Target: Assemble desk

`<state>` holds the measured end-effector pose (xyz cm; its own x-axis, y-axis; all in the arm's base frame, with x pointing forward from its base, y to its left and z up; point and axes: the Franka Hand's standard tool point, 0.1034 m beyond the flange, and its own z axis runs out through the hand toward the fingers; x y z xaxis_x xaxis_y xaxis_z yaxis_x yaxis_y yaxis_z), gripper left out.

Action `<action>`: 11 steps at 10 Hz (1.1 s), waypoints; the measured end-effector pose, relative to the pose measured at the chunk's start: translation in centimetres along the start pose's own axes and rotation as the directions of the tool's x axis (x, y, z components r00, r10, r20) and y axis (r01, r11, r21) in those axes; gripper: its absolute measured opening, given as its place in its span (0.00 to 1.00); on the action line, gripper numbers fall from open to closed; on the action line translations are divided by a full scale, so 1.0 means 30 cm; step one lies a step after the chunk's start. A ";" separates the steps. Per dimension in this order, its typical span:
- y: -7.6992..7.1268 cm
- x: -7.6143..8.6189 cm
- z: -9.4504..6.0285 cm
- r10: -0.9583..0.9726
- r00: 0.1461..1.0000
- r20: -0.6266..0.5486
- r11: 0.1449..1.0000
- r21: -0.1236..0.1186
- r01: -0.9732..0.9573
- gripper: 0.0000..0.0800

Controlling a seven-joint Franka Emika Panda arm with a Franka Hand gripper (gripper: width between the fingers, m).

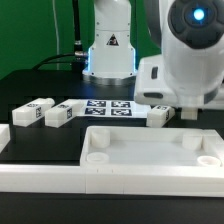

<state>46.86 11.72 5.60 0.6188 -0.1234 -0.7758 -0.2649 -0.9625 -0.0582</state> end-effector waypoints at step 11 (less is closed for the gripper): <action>-0.003 -0.015 -0.339 -0.063 0.948 -0.313 0.996 0.040 0.079 0.36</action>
Offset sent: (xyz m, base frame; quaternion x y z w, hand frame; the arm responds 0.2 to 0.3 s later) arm 0.0000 0.0000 0.0000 0.0000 0.0650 0.0000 0.9979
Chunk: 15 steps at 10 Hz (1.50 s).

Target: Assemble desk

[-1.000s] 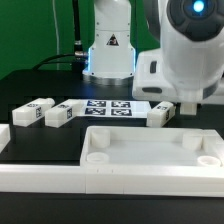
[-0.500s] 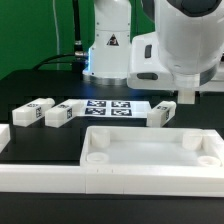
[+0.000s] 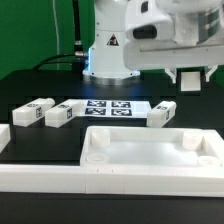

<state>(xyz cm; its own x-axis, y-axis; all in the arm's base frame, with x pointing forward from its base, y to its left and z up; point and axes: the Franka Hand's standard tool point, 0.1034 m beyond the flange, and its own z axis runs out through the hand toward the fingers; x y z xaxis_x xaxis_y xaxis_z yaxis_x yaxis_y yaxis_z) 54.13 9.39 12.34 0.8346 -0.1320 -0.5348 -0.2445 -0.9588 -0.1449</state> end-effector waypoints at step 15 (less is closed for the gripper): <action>-0.025 0.139 -0.225 -0.122 0.688 -0.715 0.991 -0.048 0.126 0.36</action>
Offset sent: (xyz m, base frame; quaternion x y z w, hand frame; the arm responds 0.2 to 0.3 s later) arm 0.0000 0.0000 0.0000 0.0000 0.1938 0.0000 0.9810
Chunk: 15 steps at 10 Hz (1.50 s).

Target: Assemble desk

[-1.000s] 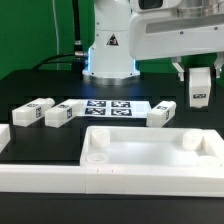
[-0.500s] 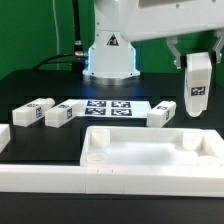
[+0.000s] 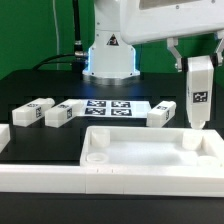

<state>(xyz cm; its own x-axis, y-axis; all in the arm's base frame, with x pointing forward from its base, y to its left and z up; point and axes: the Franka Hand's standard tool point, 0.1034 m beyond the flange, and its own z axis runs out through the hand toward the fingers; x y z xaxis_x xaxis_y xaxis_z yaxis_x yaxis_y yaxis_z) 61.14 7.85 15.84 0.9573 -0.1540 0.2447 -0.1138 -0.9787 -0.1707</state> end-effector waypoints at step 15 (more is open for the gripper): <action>-0.019 0.109 0.021 -0.288 0.885 -0.366 0.957 -0.094 0.273 0.36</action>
Offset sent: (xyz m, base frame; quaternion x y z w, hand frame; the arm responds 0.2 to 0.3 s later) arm 0.0000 0.0000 0.0000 0.0000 0.0650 0.0000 0.9979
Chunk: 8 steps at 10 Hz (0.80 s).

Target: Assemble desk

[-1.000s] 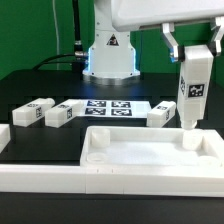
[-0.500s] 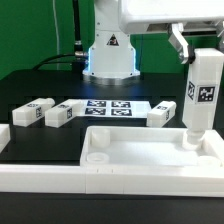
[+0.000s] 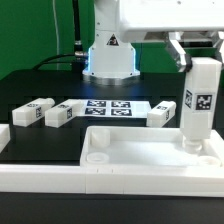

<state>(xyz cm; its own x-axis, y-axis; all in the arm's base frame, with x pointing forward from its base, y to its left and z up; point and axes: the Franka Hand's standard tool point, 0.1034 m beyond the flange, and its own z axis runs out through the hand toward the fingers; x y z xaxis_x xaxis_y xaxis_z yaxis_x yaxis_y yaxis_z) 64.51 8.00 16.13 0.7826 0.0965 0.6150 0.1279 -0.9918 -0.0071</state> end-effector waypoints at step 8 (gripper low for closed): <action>-0.076 -0.072 0.044 -0.013 0.999 0.033 1.000 0.019 0.012 0.36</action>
Offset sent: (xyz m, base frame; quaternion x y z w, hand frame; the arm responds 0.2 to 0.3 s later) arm -0.0044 0.0056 -0.0094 0.0018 0.0037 -0.0122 0.9999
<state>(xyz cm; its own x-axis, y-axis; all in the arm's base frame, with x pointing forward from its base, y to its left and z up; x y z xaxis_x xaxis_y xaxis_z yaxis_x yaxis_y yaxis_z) 63.34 10.16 13.79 0.8007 0.1116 0.5886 0.1488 -0.9888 -0.0149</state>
